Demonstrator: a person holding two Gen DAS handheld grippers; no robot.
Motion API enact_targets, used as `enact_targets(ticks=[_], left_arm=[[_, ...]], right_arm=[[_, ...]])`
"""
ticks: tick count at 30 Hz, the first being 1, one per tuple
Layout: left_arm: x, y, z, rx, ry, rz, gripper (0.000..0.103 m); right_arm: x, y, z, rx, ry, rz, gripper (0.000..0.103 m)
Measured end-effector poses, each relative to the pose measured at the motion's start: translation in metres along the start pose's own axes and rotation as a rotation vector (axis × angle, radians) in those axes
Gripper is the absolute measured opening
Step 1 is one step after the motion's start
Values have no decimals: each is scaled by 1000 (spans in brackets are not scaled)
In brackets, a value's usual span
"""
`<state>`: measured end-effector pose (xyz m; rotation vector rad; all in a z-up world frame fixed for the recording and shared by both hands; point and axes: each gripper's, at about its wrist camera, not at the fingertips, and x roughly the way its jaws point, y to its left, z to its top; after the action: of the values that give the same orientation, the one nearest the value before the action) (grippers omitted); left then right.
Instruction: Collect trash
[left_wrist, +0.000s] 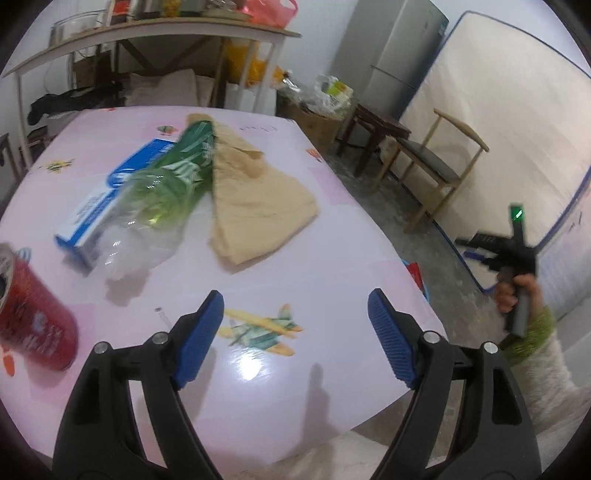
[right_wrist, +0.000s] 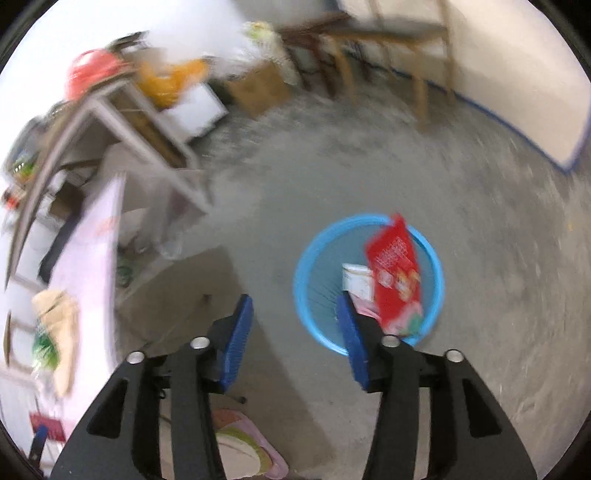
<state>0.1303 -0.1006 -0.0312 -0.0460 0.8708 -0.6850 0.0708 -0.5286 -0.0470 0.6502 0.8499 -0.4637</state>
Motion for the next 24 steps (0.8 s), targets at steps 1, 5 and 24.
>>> enact_targets(ticks=[1, 5, 24], left_arm=[[-4, 3, -2, -5, -13, 0, 80], [-16, 13, -10, 0, -60, 29, 83], [-39, 43, -39, 13, -179, 253, 84]], right_arm=[[-10, 20, 3, -46, -18, 14, 62], [-44, 113, -4, -289, -76, 19, 79], [42, 311, -59, -550, 175, 199, 67]])
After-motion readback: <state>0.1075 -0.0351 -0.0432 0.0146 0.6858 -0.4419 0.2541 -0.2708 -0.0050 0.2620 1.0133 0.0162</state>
